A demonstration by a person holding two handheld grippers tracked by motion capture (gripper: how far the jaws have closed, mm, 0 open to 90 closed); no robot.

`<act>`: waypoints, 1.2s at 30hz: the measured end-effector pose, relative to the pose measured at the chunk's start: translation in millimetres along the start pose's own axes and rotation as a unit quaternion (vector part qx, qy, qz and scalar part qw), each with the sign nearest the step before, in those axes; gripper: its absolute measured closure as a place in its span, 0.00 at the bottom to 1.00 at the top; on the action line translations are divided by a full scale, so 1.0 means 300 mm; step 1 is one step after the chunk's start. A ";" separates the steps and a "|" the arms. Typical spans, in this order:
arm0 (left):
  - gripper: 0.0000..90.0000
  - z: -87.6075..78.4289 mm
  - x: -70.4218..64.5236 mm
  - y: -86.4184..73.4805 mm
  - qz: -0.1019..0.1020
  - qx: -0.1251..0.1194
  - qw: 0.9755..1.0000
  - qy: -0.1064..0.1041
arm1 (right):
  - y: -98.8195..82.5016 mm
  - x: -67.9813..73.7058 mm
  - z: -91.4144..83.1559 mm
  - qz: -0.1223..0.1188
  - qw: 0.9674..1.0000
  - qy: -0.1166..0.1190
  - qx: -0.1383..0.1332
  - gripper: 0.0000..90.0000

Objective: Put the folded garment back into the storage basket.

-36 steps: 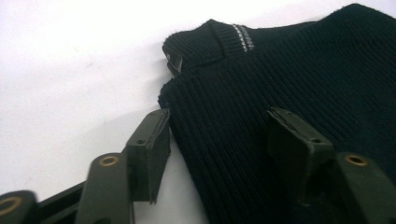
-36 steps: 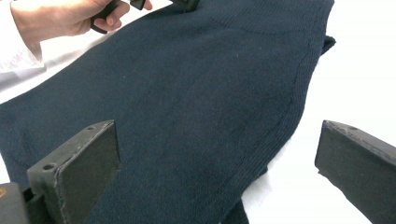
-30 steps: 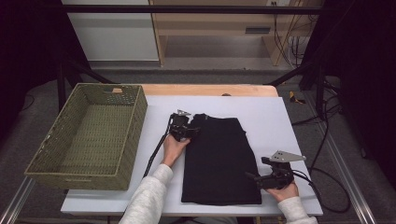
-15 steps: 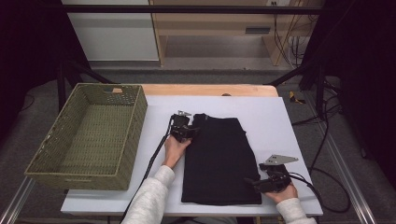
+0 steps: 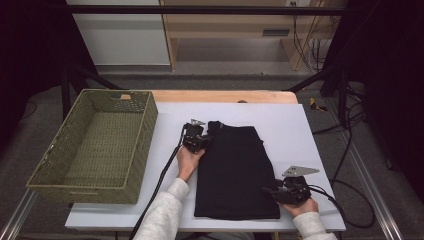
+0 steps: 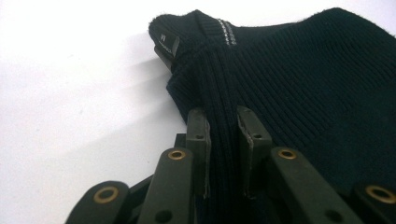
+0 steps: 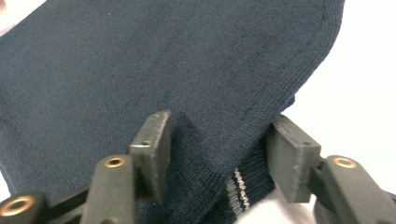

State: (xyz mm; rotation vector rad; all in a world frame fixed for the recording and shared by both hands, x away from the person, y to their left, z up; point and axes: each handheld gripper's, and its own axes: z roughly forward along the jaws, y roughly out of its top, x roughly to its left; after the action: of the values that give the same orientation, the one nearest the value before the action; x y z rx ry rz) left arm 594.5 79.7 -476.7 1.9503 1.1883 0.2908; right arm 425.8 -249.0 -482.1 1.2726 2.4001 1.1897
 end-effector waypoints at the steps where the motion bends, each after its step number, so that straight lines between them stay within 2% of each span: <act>1: 0.86 0.000 0.000 -0.001 0.000 -0.002 1.000 0.000 | 0.000 0.000 0.000 0.000 1.000 0.000 0.000 0.53; 3: 0.88 -0.002 -0.001 -0.002 0.001 -0.004 1.000 0.001 | 0.004 -0.001 -0.001 0.013 1.000 0.003 0.004 0.61; 4: 0.88 -0.002 -0.001 -0.002 0.001 -0.004 1.000 0.001 | 0.004 -0.001 -0.001 0.013 1.000 0.003 0.004 0.61; 5: 0.88 -0.002 -0.001 -0.002 0.002 -0.005 1.000 0.002 | 0.006 -0.002 0.000 0.018 1.000 0.011 0.006 0.67; 12: 0.89 -0.012 -0.005 0.003 0.006 -0.010 1.000 0.003 | 0.012 -0.006 -0.001 0.029 0.999 0.027 0.007 0.78; 21: 0.89 -0.058 -0.022 0.023 0.016 -0.035 0.999 -0.002 | 0.021 -0.004 -0.009 0.024 0.999 0.030 0.003 0.80; 22: 0.89 -0.068 -0.030 0.027 0.022 -0.040 0.999 0.000 | 0.023 -0.001 -0.012 0.023 0.999 0.029 0.001 0.80; 36: 0.90 -0.125 -0.071 0.049 0.044 -0.056 0.997 -0.003 | 0.033 0.007 -0.018 0.017 0.999 0.027 -0.003 0.81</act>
State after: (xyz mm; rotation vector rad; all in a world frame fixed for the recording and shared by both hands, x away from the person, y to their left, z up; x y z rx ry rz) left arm 571.6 78.4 -437.3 1.9066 1.0612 0.3903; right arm 428.0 -247.5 -471.0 1.3021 2.4189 1.2554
